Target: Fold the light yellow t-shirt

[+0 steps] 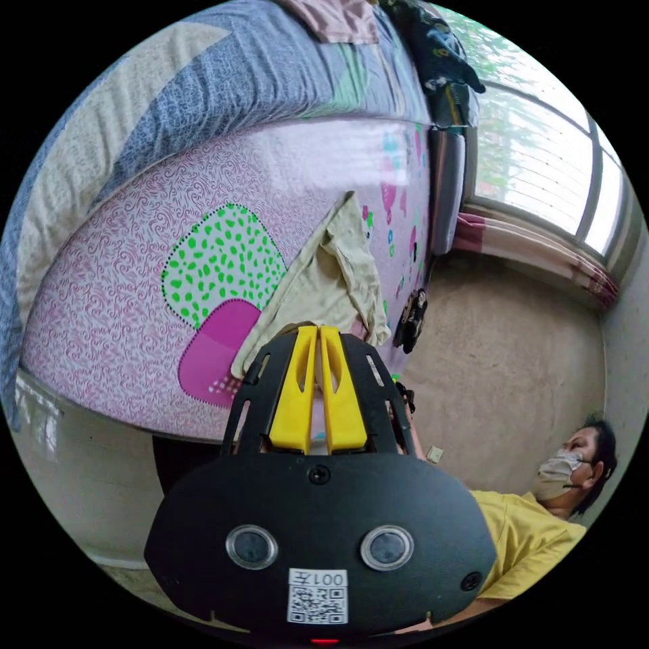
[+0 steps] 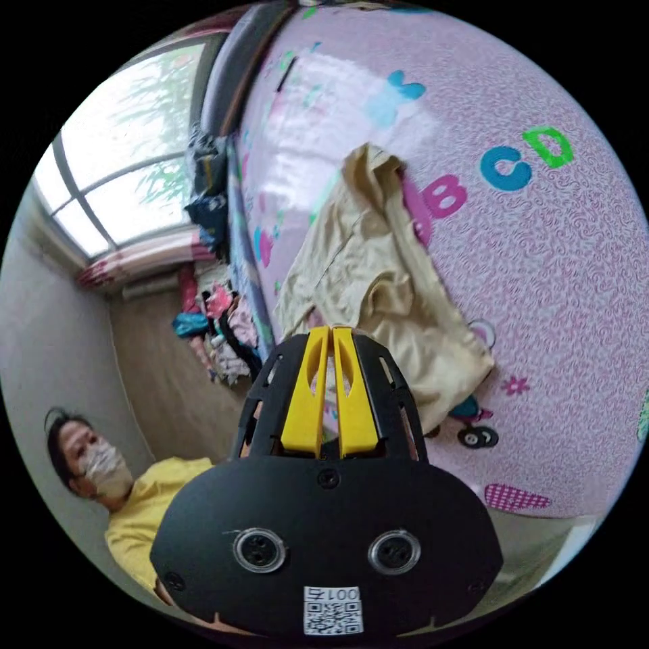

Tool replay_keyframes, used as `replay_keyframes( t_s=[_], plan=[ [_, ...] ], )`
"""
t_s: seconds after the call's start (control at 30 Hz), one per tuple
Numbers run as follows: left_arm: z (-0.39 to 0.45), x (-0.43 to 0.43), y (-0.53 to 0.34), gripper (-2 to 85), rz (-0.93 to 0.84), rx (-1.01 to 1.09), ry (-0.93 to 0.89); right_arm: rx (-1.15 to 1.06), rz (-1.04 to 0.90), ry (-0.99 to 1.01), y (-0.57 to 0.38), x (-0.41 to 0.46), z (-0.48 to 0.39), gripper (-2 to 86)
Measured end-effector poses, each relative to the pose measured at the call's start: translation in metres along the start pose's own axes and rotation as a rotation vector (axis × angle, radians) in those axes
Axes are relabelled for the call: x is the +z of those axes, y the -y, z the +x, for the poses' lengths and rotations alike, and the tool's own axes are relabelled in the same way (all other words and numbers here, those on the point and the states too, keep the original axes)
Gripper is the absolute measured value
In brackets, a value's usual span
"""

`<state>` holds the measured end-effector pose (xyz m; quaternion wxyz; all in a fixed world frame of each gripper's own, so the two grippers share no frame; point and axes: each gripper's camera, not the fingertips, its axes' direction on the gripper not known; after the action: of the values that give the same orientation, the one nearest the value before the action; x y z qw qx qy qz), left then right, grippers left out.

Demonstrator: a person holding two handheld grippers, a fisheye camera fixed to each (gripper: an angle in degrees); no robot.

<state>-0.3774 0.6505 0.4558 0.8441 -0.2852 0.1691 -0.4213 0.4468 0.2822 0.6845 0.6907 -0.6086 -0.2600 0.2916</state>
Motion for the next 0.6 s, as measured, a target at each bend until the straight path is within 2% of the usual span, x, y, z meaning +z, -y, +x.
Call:
replay_keyframes(
  t_s=[0.2,0.27,0.4,0.5,0.57,0.6],
  plan=[
    [0.036,0.013,0.022,-1.0,-0.042,-0.011,0.053,0.029,-0.041,0.018,0.022,0.008,-0.008,6.4],
    [0.052,0.018,0.025,-0.6,-0.096,0.028,0.078,0.04,-0.038,0.097,0.021,0.0,-0.005,7.1],
    [0.091,0.019,0.026,5.7,-0.145,0.075,0.152,0.033,-0.019,0.183,0.014,-0.018,0.0,6.4],
    [0.116,0.009,0.021,8.1,-0.092,0.066,0.184,-0.02,-0.022,0.189,0.007,-0.032,-0.004,5.4],
    [0.136,0.001,0.013,8.0,-0.032,0.076,0.259,-0.133,-0.048,0.105,0.001,-0.038,-0.02,5.6],
    [0.155,-0.003,0.005,7.4,0.024,0.115,0.356,-0.178,-0.053,0.068,-0.001,-0.039,-0.026,5.8]
  ],
)
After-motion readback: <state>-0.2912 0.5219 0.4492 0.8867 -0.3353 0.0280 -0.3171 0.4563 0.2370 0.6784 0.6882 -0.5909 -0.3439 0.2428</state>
